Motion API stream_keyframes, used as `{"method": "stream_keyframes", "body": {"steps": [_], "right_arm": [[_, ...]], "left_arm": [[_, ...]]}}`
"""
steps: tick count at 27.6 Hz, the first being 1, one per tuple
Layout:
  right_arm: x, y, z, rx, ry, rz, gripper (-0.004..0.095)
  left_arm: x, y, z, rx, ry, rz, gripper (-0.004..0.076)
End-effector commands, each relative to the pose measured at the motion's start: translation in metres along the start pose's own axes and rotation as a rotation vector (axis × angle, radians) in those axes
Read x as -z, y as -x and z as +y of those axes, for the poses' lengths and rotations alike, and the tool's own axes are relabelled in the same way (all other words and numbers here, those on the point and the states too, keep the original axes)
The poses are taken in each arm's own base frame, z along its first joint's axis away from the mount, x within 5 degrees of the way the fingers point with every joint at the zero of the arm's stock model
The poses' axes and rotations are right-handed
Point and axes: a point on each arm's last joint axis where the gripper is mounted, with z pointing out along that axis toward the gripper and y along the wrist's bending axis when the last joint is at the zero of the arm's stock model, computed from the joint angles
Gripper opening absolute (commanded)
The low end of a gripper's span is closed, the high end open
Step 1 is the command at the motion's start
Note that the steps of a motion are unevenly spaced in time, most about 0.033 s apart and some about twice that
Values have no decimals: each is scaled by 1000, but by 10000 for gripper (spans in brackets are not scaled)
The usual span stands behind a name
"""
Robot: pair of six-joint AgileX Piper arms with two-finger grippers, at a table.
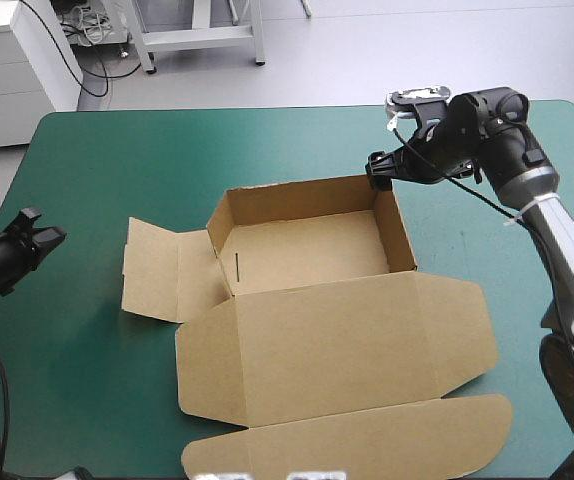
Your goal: Fold the box
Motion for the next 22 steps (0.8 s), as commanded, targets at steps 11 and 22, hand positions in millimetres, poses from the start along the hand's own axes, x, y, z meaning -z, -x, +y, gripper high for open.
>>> {"method": "stream_keyframes", "body": {"steps": [11,22], "right_arm": [[116,-45,6,0,-8,-227,926],[50,-35,1,12,-21,-60,926]], "left_arm": [[10,4,-19,2,-76,-39,-8],[10,3,-19,24,-84,-28,-8]]}}
